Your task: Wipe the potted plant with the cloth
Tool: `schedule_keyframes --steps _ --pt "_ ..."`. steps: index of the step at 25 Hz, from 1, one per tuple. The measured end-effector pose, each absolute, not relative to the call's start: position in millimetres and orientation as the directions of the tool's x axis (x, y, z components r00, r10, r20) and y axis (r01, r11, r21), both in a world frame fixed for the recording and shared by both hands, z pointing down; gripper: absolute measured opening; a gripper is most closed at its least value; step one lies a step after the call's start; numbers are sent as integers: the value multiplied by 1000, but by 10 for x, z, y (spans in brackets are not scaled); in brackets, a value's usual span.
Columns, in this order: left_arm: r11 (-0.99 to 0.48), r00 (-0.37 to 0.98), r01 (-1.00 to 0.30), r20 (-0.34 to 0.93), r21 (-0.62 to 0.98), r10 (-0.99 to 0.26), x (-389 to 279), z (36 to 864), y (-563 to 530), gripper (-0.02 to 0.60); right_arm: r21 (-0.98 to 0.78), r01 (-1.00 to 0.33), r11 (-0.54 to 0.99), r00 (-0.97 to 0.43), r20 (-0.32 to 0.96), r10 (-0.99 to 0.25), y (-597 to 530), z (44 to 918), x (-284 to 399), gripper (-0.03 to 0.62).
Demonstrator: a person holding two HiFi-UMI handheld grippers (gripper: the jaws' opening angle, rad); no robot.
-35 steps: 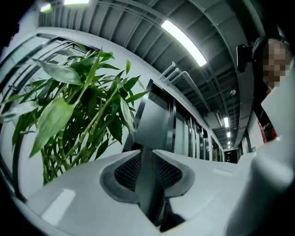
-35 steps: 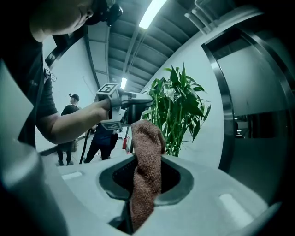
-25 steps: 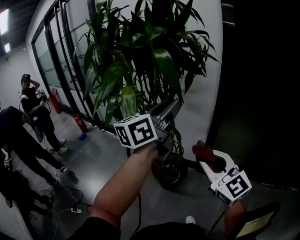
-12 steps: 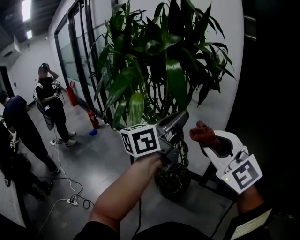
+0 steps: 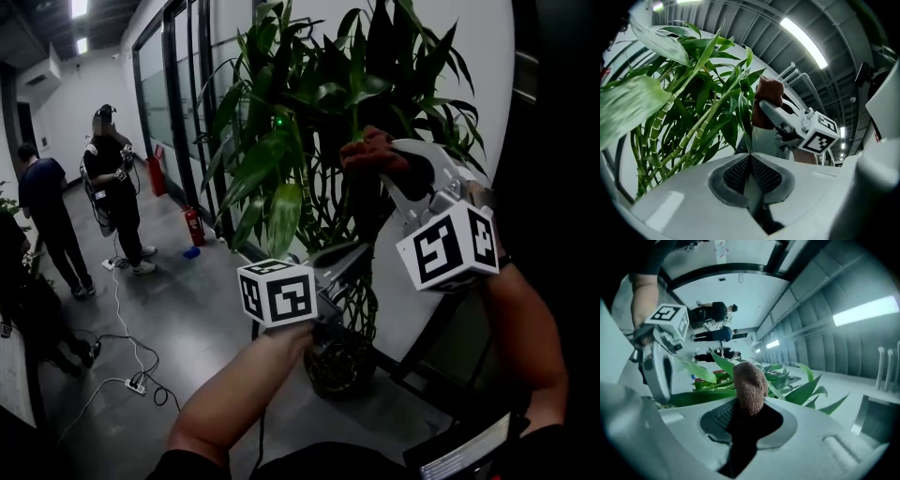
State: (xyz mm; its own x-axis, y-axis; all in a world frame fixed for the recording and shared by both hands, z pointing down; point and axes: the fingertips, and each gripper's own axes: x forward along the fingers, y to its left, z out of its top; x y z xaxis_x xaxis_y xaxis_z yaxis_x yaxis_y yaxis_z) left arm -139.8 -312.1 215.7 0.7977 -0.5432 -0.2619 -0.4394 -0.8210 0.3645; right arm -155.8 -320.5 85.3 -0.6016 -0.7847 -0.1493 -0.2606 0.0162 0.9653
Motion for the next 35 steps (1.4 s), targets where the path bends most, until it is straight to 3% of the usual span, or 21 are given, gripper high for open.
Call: schedule_keyframes --steps 3,11,24,35 --pt "-810 789 -466 -248 356 -562 -1446 2190 -3139 21 985 -168 -43 -581 -134 -803 -3452 711 -1693 64" --pt "-793 777 -499 -224 349 -588 -1541 2262 -3119 21 999 -32 32 -547 9 -837 -3745 937 -1841 64" --pt "-807 788 -514 -210 291 -578 -1542 2277 -3045 21 998 29 61 -541 67 -839 -3590 1437 -1851 64" --pt "-808 790 -533 -194 252 -581 -1563 2287 -3057 21 957 55 284 -552 266 -790 -3313 1816 -1822 64"
